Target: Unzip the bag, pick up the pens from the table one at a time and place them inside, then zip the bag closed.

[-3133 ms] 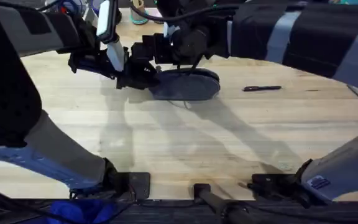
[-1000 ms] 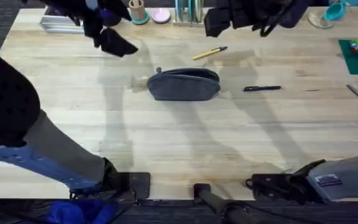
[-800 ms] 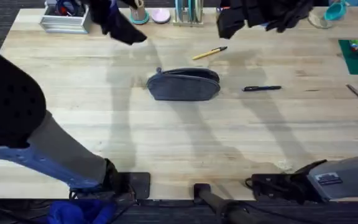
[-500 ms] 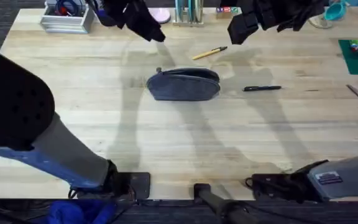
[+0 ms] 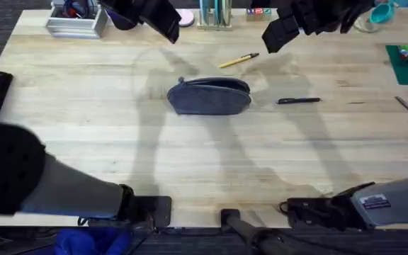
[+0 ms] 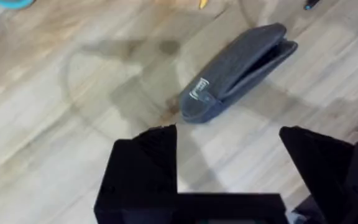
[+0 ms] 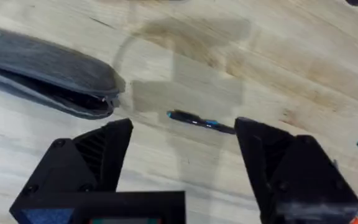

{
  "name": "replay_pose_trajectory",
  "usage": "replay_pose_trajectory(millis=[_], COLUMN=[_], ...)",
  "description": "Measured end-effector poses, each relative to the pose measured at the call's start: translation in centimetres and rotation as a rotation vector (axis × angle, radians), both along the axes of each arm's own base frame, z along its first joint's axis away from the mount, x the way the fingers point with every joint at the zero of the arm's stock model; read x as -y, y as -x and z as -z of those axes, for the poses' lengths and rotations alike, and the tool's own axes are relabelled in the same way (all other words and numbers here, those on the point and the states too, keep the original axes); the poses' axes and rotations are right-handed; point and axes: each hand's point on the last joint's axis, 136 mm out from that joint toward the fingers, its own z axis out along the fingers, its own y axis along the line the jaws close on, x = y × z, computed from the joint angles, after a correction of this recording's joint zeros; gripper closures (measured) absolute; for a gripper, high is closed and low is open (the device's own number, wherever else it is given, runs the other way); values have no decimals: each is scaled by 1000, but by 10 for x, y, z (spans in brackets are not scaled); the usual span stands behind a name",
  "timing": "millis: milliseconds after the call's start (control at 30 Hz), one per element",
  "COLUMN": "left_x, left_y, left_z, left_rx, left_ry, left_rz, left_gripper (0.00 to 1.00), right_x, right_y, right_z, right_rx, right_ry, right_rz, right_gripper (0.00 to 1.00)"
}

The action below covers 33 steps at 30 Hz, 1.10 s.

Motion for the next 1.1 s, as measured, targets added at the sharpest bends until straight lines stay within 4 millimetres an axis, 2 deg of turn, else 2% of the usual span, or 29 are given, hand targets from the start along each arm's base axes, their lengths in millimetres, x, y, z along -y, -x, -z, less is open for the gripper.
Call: replay_pose_trajectory(millis=[200, 233, 267, 333, 433, 500, 567, 600, 800, 1100], left_x=[-4, -5, -5, -7, -9, -10, -10, -10, -10, -10], left_y=[21, 25, 35, 43, 54, 60, 64, 64, 65, 64], left_z=[-16, -17, -18, -15, -9, -7, -7, -9, -12, -12], left_rx=[22, 25, 26, 18, 2, -10, -14, -8, 13, 15], left_ry=[-13, -12, -14, -19, -28, -30, -30, -30, -30, -30], left_rz=[-31, -34, -38, -45, -57, -65, -71, -71, -71, -71], left_gripper=[3, 3, 3, 3, 4, 4, 4, 4, 5, 5], right_x=[-2, -2, -1, -1, -3, -5, -6, -8, -15, -39], right_y=[2, 3, 5, 6, 6, 8, 10, 11, 14, 31], right_z=[1, 1, 2, 2, 3, 3, 4, 4, 5, 6], right_rx=[-10, -15, -24, -28, -31, -37, -47, -51, -66, -98], right_ry=[0, 3, 10, 13, 11, 2, -1, -5, -15, -57], right_rz=[-30, -35, -48, -58, -75, -91, -115, -124, -231, -582], right_gripper=[6, 22, 90, 164, 491, 637, 860, 937, 973, 972])
